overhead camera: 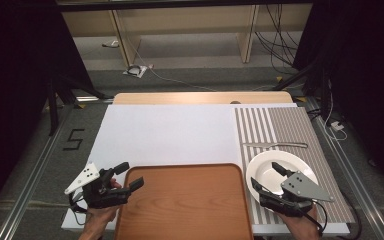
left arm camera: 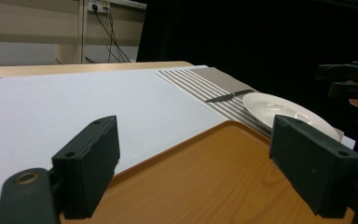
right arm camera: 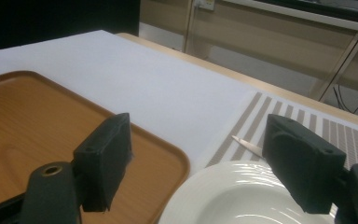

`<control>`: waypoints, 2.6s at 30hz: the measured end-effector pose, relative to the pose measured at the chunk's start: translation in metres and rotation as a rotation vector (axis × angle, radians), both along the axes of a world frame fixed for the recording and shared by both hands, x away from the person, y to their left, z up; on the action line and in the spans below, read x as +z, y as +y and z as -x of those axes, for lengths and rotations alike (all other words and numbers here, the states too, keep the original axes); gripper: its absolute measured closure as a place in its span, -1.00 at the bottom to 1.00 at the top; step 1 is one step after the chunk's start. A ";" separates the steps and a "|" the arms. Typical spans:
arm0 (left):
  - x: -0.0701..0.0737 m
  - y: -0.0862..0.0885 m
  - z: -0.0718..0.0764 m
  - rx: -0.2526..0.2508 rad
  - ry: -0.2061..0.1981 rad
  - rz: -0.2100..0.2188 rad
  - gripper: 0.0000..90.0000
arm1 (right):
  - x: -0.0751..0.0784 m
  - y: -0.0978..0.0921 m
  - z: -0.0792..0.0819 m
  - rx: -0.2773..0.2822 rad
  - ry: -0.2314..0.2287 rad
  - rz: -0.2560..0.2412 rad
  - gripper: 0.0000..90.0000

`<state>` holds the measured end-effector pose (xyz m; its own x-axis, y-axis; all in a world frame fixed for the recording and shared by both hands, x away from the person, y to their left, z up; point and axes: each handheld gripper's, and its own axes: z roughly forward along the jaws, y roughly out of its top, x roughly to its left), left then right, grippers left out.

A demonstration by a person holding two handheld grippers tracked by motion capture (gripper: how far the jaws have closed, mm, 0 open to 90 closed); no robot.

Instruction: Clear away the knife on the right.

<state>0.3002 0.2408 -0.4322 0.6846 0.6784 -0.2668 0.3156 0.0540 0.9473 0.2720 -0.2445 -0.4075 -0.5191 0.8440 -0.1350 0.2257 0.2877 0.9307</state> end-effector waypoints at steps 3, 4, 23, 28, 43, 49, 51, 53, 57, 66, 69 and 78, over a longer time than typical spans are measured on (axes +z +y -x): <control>0.000 0.000 0.000 0.003 0.001 -0.001 -0.64 | 0.006 -0.002 -0.004 -0.005 -0.009 0.045 -0.44; 0.000 0.000 0.000 0.003 0.001 0.000 -0.64 | 0.008 -0.002 -0.004 -0.006 -0.016 0.064 -0.44; -0.001 0.000 0.000 0.004 0.001 -0.007 -0.64 | 0.034 -0.025 -0.045 -0.052 0.125 0.215 -0.42; -0.001 -0.001 0.000 0.002 0.000 -0.009 -0.64 | 0.035 -0.032 -0.058 -0.074 0.180 0.243 -0.41; 0.000 -0.001 -0.001 0.001 0.000 -0.007 -0.64 | 0.039 -0.043 -0.117 -0.106 0.335 0.332 -0.39; -0.001 0.000 -0.001 0.004 0.002 -0.005 -0.64 | 0.034 -0.051 -0.143 -0.113 0.407 0.369 -0.39; -0.001 0.000 -0.002 0.008 0.007 -0.002 -0.64 | 0.031 -0.054 -0.152 -0.116 0.432 0.372 -0.39; -0.001 0.000 -0.002 0.009 0.005 0.001 -0.64 | 0.026 -0.056 -0.164 -0.117 0.466 0.391 -0.39; -0.001 0.000 -0.002 0.009 0.006 -0.001 -0.64 | 0.021 -0.059 -0.174 -0.115 0.487 0.422 -0.39; -0.002 0.000 -0.003 0.007 0.008 -0.001 -0.64 | 0.007 -0.071 -0.206 -0.133 0.598 0.457 -0.36; -0.002 0.000 -0.003 0.008 0.007 -0.002 -0.64 | 0.003 -0.073 -0.214 -0.133 0.620 0.500 -0.33; -0.002 0.000 -0.003 0.009 0.007 -0.001 -0.64 | -0.009 -0.080 -0.230 -0.134 0.705 0.519 -0.30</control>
<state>0.3032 0.2407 -0.4341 0.6768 0.6846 -0.2705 0.3217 0.0554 0.9452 0.5023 -0.3241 -0.4168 -0.5270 0.8252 -0.2035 0.7600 0.5647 0.3216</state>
